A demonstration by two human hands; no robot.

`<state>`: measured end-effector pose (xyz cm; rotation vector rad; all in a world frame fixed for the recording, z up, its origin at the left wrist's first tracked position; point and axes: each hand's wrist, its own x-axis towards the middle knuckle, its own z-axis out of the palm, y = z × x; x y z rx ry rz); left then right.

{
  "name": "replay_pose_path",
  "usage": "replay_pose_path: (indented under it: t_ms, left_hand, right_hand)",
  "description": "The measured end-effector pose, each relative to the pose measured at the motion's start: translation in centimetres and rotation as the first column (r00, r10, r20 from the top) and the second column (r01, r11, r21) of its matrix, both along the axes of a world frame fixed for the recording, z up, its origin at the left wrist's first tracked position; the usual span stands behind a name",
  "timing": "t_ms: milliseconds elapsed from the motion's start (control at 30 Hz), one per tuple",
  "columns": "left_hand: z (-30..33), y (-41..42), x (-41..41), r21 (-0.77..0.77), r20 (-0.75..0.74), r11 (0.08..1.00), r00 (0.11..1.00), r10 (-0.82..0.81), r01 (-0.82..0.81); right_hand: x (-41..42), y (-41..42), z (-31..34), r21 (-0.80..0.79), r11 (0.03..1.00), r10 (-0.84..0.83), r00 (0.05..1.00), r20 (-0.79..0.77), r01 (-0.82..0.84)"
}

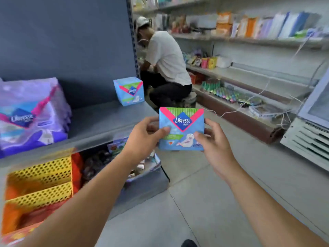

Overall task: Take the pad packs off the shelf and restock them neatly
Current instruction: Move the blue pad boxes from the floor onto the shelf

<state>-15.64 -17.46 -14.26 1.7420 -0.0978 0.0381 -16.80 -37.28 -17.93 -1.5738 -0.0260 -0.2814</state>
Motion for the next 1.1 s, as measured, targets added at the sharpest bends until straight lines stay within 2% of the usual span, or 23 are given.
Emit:
replay_pose_path:
  t_ms: [100, 267, 500, 767, 1100]
  left_hand:
    - [0.0, 4.3, 3.3, 0.073, 0.055, 0.989, 0.991, 0.125, -0.129]
    - [-1.5, 8.4, 10.1, 0.094, 0.120, 0.954, 0.955, 0.271, -0.283]
    - [-3.3, 10.7, 18.9, 0.074, 0.165, 0.921, 0.916, 0.366, -0.382]
    - [-3.6, 10.8, 24.9, 0.179, 0.205, 0.868, 0.880, 0.427, -0.463]
    - [-5.0, 10.9, 27.1, 0.323, 0.238, 0.760, 0.825, 0.513, -0.565]
  right_hand:
    - [5.1, 4.0, 0.8, -0.070, 0.994, 0.083, 0.996, 0.029, -0.080]
    - [14.6, 8.4, 0.4, -0.211, 0.962, 0.189, 0.981, 0.053, -0.174]
    - [24.8, 11.1, 0.0, -0.327, 0.926, 0.224, 0.972, 0.074, -0.189]
    - [31.9, 12.7, -2.2, -0.416, 0.901, 0.166, 0.984, 0.059, -0.127]
    - [34.4, 14.5, -2.4, -0.517, 0.853, 0.128, 0.989, 0.079, -0.070]
